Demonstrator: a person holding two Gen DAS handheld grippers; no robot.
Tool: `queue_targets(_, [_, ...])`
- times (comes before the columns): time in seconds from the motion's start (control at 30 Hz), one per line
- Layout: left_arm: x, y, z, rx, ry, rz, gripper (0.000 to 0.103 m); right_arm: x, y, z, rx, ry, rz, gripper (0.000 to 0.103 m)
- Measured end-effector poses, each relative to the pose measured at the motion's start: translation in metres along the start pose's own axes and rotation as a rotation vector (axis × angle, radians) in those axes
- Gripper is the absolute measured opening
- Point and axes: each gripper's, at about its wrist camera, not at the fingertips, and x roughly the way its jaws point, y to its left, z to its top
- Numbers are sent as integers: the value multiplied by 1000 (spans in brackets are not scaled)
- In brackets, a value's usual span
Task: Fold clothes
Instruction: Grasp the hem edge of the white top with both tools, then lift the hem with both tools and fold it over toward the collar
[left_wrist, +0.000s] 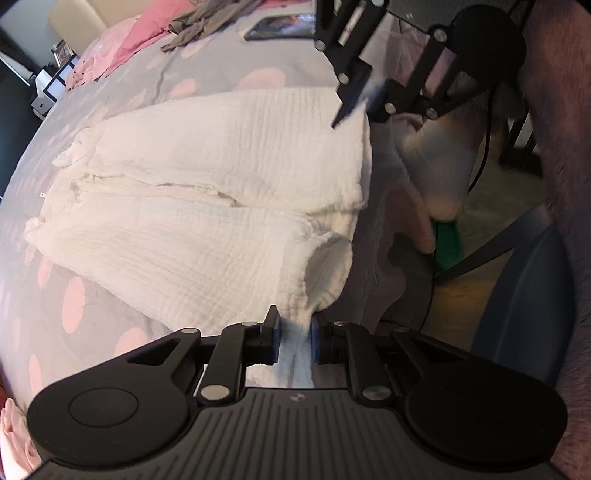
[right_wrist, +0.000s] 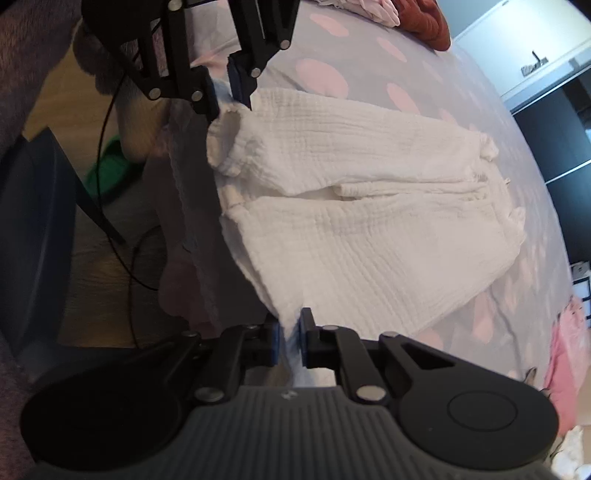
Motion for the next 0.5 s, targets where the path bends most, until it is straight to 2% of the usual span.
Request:
queue_targets(0.13, [-8, 25, 2, -85, -12, -33, 13, -16, -33, 4, 123, -52, 15, 11])
queue_targets(0.2, [-11, 36, 4, -114, -14, -19, 13, -20, -48, 6, 164, -69, 3, 8])
queue_targets(0.3, [-19, 47, 5, -159, -34, -16, 12, -25, -63, 9, 185, -85, -21, 7])
queue_targets(0.4, [-26, 50, 7, -157, -54, -12, 12, -26, -73, 12, 192, -91, -28, 7])
queue_targets(0.47, [-28, 50, 9, -165, -68, -19, 14, -27, -78, 12, 196, -94, -31, 7])
queue_targets(0.5, [-28, 50, 9, -176, -72, -37, 18, -28, -78, 11, 200, -97, -34, 7])
